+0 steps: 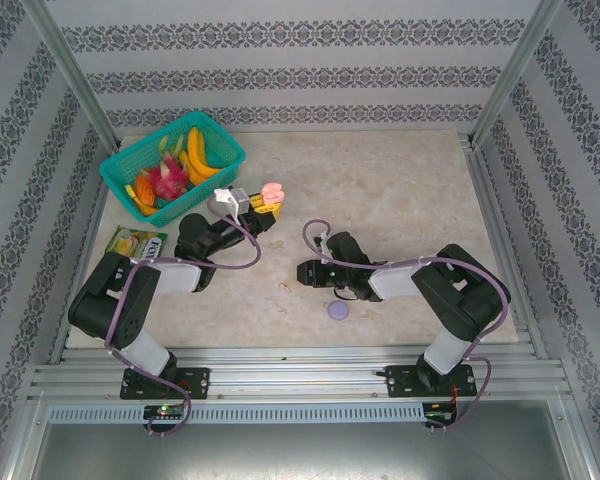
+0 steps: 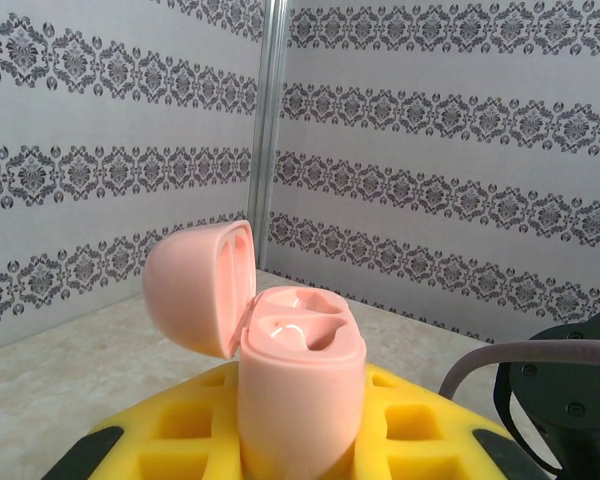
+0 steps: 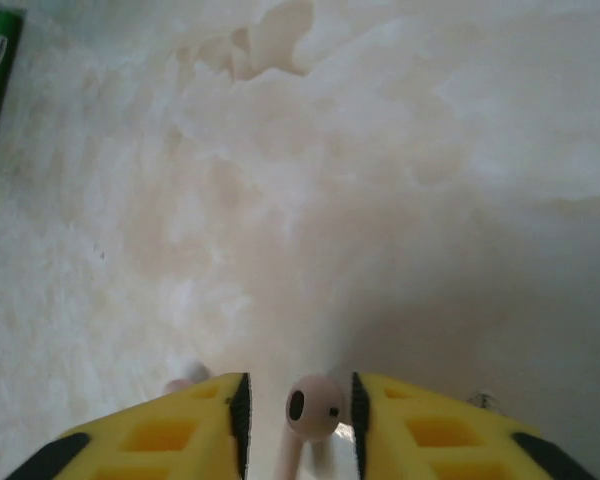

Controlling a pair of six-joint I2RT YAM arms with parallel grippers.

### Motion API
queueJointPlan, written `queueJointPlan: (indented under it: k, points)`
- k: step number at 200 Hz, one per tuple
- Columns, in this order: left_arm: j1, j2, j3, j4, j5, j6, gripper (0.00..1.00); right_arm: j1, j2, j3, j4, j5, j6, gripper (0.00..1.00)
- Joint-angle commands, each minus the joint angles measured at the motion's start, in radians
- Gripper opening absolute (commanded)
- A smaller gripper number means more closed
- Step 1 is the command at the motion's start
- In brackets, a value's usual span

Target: Insert the wireless bluetooth earbuds into the charging case

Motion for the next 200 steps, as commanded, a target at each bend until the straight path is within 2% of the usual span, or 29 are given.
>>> queueJointPlan:
  k: [1,41,87,137,200]
  points:
    - [-0.006,-0.031,-0.014,0.017,-0.012,0.021,0.0,0.007,0.009,0.022,-0.056,0.036,-0.004,0.41]
    - [-0.006,-0.034,-0.026,0.017,-0.028,0.018,0.0,0.004,-0.031,0.024,-0.09,0.042,0.005,0.53]
    - [-0.006,-0.017,-0.024,0.015,-0.054,0.013,0.0,-0.061,-0.202,0.088,-0.253,0.014,0.003,0.63]
    - [-0.006,-0.014,-0.006,-0.004,-0.071,0.009,0.0,-0.193,-0.337,0.261,-0.378,-0.116,0.013,0.71]
    - [-0.011,-0.022,-0.013,0.011,-0.046,-0.025,0.0,-0.219,-0.298,0.509,-0.433,-0.29,0.018,0.74]
